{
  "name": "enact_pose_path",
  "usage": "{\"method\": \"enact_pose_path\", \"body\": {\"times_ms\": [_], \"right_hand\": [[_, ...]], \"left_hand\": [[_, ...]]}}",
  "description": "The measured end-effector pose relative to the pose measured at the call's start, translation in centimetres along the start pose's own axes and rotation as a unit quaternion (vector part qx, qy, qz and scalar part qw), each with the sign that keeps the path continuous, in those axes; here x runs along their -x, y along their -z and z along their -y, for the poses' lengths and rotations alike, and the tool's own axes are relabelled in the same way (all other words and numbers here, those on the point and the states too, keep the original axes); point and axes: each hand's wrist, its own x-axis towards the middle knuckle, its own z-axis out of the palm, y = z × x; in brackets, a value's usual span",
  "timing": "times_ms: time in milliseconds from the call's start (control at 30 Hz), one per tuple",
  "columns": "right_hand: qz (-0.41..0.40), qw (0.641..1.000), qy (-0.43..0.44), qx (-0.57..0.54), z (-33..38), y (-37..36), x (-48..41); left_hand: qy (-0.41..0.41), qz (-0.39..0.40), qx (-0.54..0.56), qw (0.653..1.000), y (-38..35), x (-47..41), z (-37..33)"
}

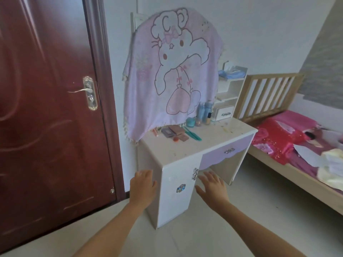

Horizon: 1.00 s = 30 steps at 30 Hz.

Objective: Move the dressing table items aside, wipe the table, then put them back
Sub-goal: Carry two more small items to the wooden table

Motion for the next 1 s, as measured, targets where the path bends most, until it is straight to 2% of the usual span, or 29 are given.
{"method": "enact_pose_path", "body": {"times_ms": [100, 200, 267, 300, 400, 533, 700, 1000], "right_hand": [[-0.019, 0.999, 0.007, -0.026, -1.6, -0.5, -3.7], [0.001, 0.998, -0.001, -0.068, -4.1, -1.9, -7.5], [-0.036, 0.995, 0.009, -0.091, -5.9, -3.3, -10.0], [-0.047, 0.994, 0.025, -0.091, -6.7, -3.8, -11.3], [-0.012, 0.997, 0.042, -0.059, -8.8, -4.8, -14.8], [-0.030, 0.996, 0.079, -0.041, -10.7, -7.4, -19.5], [-0.034, 0.986, 0.142, -0.081, -10.0, -9.5, -24.4], [-0.014, 0.973, 0.193, -0.126, -6.4, -11.8, -35.5]], "left_hand": [[-0.001, 0.006, -0.022, 1.000, -1.4, -3.3, -1.0], [0.011, 0.013, -0.025, 1.000, -3.1, -7.1, -2.4], [0.038, 0.028, -0.025, 0.999, -4.3, -9.7, -3.3], [0.053, 0.036, -0.027, 0.998, -5.0, -10.9, -3.7], [0.095, 0.050, -0.033, 0.994, -7.3, -13.9, -4.6], [0.157, 0.061, -0.026, 0.985, -9.9, -16.8, -5.0], [0.209, 0.054, -0.020, 0.976, -11.9, -19.7, -3.2], [0.254, 0.046, 0.012, 0.966, -14.7, -28.6, 1.4]]}}
